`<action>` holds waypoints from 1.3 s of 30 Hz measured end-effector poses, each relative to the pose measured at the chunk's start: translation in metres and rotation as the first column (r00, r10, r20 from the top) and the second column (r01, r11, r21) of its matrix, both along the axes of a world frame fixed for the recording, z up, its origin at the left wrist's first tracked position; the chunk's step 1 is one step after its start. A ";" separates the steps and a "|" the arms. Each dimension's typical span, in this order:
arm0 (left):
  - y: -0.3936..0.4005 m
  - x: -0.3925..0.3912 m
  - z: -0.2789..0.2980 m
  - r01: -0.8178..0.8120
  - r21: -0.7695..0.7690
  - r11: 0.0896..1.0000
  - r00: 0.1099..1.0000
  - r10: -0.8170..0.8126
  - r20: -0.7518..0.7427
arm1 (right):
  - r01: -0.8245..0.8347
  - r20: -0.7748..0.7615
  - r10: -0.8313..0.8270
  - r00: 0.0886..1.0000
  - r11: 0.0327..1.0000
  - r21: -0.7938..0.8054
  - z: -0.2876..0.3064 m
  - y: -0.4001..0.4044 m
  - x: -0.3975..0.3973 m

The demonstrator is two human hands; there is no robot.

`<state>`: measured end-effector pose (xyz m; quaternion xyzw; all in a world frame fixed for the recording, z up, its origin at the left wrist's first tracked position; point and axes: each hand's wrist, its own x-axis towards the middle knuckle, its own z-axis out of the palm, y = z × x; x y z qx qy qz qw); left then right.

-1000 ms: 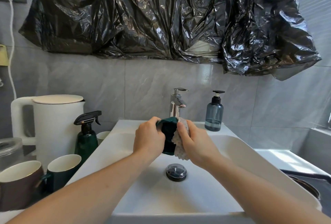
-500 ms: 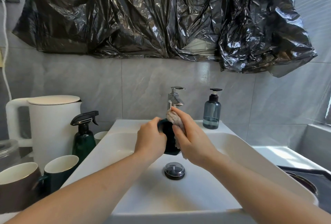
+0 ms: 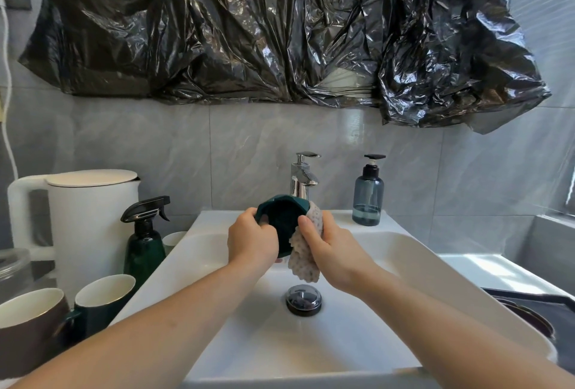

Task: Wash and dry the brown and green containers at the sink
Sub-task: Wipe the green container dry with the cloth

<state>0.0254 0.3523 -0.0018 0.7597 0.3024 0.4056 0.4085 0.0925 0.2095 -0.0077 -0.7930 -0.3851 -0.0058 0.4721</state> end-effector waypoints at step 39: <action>0.001 -0.008 0.004 0.102 0.237 0.966 0.994 -0.110 0.018 | -0.145 0.266 0.093 0.960 0.972 0.183 -0.001 0.007 0.000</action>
